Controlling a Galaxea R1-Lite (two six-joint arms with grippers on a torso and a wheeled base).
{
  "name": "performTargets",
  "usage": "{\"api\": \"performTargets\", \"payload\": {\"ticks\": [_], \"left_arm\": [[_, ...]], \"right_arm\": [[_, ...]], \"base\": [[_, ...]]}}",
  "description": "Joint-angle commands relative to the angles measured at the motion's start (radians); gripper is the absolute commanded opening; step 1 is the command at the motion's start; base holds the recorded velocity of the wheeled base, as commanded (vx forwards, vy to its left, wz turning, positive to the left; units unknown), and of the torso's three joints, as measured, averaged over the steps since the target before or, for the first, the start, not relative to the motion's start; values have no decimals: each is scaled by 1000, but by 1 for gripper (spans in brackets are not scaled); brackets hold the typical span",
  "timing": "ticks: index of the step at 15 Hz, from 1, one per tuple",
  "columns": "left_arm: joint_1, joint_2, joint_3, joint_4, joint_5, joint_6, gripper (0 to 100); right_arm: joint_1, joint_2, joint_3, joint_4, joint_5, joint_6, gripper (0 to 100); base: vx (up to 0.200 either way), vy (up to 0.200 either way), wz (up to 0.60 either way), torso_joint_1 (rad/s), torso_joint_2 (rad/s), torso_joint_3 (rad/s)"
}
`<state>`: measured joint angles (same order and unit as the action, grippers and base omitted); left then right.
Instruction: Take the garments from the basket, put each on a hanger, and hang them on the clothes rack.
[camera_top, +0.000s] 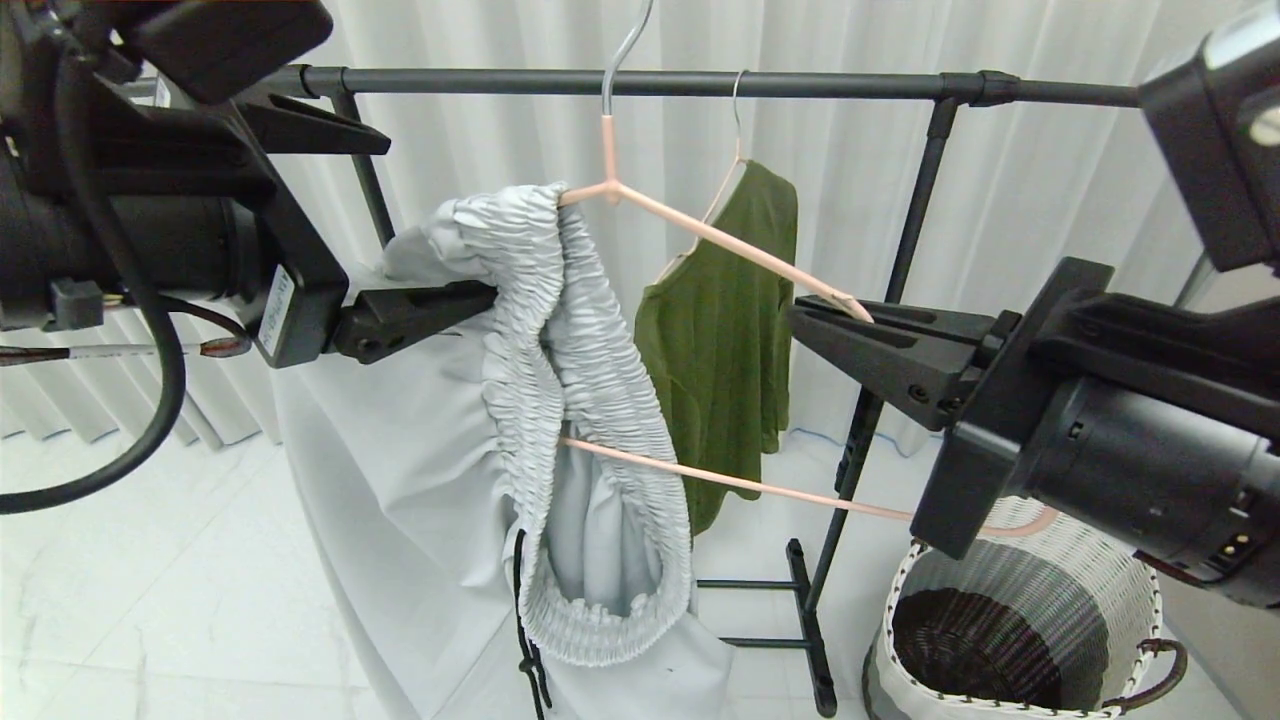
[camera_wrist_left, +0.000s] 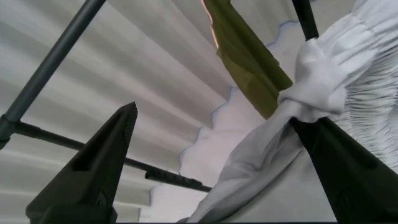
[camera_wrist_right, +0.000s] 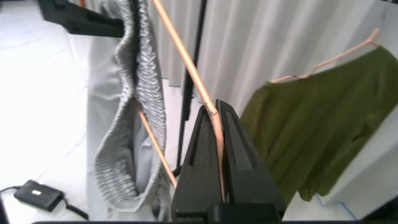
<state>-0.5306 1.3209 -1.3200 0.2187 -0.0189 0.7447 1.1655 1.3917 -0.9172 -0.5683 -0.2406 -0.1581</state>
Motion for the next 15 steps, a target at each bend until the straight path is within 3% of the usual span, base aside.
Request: {"api": "performTargets", "payload": {"ticks": [1, 5, 6, 15], "left_arm": [[1, 3, 7, 1, -3, 2, 100], [4, 3, 13, 1, -53, 5, 100], [4, 3, 18, 1, -55, 5, 0], [4, -6, 44, -1, -64, 5, 0]], "right_arm": [[3, 4, -2, -1, 1, -1, 0], [26, 1, 1, 4, 1, -6, 0], [29, 0, 0, 16, 3, -6, 0], [29, -2, 1, 21, 21, -6, 0]], "base": [[0, 0, 0, 0, 0, 0], [0, 0, 0, 0, 0, 0], [0, 0, 0, 0, 0, 0], [0, 0, 0, 0, 0, 0]]}}
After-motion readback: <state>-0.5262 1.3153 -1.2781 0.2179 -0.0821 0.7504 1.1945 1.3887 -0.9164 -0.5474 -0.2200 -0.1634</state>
